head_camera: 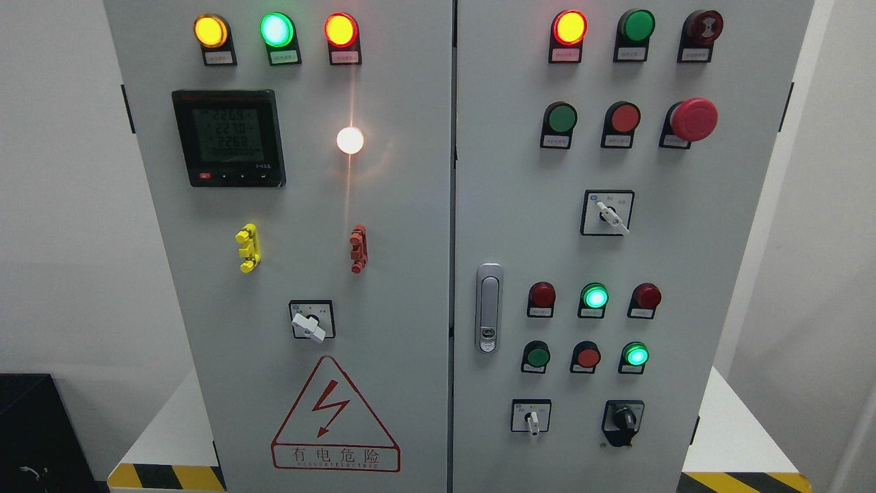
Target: Flip black knob to close circuit
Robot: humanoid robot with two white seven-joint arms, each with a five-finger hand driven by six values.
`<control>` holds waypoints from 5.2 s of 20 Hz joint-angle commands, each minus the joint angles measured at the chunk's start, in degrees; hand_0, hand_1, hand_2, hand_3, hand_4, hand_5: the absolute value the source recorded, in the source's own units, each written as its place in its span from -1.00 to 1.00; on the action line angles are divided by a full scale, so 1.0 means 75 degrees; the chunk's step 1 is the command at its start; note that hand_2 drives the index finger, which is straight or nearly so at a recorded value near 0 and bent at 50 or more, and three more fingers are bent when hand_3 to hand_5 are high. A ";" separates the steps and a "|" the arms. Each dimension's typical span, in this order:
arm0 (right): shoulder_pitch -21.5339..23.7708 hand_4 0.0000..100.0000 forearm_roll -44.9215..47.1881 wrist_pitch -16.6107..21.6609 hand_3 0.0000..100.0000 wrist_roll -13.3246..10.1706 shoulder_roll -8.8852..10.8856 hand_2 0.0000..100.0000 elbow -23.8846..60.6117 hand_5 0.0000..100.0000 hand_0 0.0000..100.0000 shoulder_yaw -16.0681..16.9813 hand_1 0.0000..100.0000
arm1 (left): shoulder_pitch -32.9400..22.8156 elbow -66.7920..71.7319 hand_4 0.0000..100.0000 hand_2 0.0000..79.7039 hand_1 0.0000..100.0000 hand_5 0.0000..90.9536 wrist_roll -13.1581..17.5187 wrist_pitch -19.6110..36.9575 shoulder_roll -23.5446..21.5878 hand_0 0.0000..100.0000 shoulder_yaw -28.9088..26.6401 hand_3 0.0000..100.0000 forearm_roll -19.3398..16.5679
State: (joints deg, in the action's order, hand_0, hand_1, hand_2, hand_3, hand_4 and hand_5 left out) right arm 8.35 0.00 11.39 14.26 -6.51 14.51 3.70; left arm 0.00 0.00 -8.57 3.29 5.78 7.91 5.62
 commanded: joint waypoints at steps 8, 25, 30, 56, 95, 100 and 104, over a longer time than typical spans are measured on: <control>0.0140 -0.95 0.0270 0.0989 -0.88 0.0090 0.0001 -0.95 0.2445 -0.76 -1.00 0.0608 -0.71 | -0.0176 -0.0222 -1.00 -1.00 0.11 -1.00 -0.0006 -0.0005 0.0002 -0.76 0.0000 -1.00 0.0000; 0.0551 -0.08 -0.2037 0.1294 -0.01 -0.0894 0.0060 -0.41 0.5727 -0.13 -1.00 0.0572 -0.70 | -0.0176 -0.0222 -1.00 -1.00 0.11 -1.00 -0.0006 -0.0005 0.0002 -0.76 0.0000 -1.00 0.0000; 0.0563 0.04 -0.3887 0.1305 0.12 -0.1443 0.0094 -0.33 0.6560 0.04 -1.00 0.0842 -0.71 | -0.0176 -0.0222 -1.00 -1.00 0.11 -1.00 -0.0006 -0.0005 0.0002 -0.76 0.0000 -1.00 0.0000; 0.0457 0.77 -0.8647 -0.0088 0.97 -0.3425 0.0001 0.61 1.0685 1.00 -1.00 0.0877 -1.00 | -0.0176 -0.0222 -1.00 -1.00 0.11 -1.00 -0.0006 -0.0005 0.0002 -0.76 0.0000 -1.00 0.0000; -0.1722 0.92 -1.0324 -0.3170 1.00 -0.1715 0.0060 0.76 1.1519 1.00 -1.00 -0.0341 -1.00 | -0.0176 -0.0222 -1.00 -1.00 0.11 -1.00 -0.0006 -0.0005 0.0002 -0.76 0.0000 -1.00 0.0000; -0.1921 0.91 -1.0453 -0.3382 1.00 -0.1433 0.0048 0.76 1.1495 1.00 -1.00 -0.0341 -1.00 | -0.0176 -0.0222 -1.00 -1.00 0.11 -1.00 -0.0006 -0.0005 0.0002 -0.76 0.0000 -1.00 0.0000; -0.2132 0.91 -1.0453 -0.3511 1.00 -0.1433 0.0036 0.76 1.1273 1.00 -1.00 -0.0318 -1.00 | -0.0176 -0.0222 -1.00 -1.00 0.11 -1.00 -0.0006 -0.0005 0.0002 -0.76 0.0000 -1.00 0.0000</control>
State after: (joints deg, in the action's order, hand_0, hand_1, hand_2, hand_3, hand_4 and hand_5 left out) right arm -5.50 -77.90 -14.39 3.33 -6.28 100.92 0.64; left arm 0.00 0.00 -8.60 3.29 5.80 7.91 5.62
